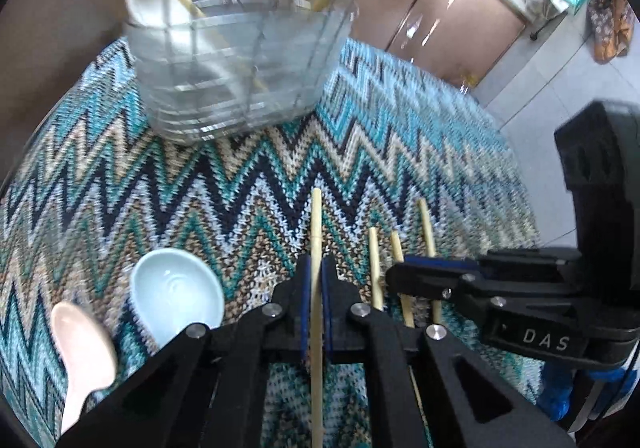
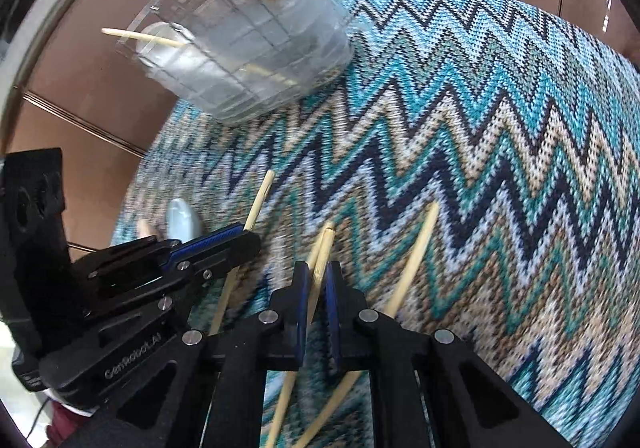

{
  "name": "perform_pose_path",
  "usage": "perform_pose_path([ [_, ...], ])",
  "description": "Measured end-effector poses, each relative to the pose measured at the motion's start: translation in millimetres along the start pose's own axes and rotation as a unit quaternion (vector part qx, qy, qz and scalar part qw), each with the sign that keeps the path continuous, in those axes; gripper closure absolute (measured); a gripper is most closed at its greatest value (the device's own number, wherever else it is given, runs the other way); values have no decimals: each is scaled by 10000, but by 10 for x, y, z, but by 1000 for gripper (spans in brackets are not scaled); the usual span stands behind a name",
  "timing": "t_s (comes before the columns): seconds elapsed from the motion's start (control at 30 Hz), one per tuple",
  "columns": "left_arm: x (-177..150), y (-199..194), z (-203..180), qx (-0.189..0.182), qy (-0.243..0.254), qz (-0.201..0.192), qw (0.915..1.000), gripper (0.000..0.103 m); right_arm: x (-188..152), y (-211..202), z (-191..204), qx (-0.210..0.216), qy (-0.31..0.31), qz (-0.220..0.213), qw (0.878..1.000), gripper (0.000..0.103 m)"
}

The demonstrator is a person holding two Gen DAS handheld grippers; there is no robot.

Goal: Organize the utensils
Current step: 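Close the left tool on a chopstick while the right tool grasps another chopstick, then lift both held chopsticks up toward the wire basket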

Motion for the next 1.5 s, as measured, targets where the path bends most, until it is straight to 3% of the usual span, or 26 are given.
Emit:
perform_pose_path([
  [0.23, -100, -664, -171, 158, 43, -710, 9973, 98, -294, -593, 190, 643, -282, -593, 9958, 97],
  [0.5, -198, -1367, -425, 295, -42, -1578, 9870, 98, -687, -1321, 341, 877, -784, -1581, 9804, 97],
  [0.77, -433, -2192, -534, 502, -149, -2650, 9628, 98, -1021, -1942, 488, 805, -1130, -2326, 9626, 97],
  [1.03, -465, -2821, -667, 709, -205, -3396, 9377, 99, -1237, -2355, 845, 871, -1734, -3021, 9333, 97],
  [1.3, -72, -2956, -635, 925, -326, -3890, 9160, 98, -1001, -2628, 1118, 1006, -2072, -3671, 9012, 97],
  [1.5, 590, -2866, -388, 1335, -467, -4338, 8898, 99, -454, -2740, 1325, 1220, -2240, -4205, 8707, 97],
])
Point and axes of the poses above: each gripper's, at about its wrist camera, not at the fingertips, and y roughly the way its jaws point, z to its left, x to its top, the point moved 3 cm from there along y, roughly the way its jaws point, and after that the axes turned 13 degrees about y, right-handed, at the moved point
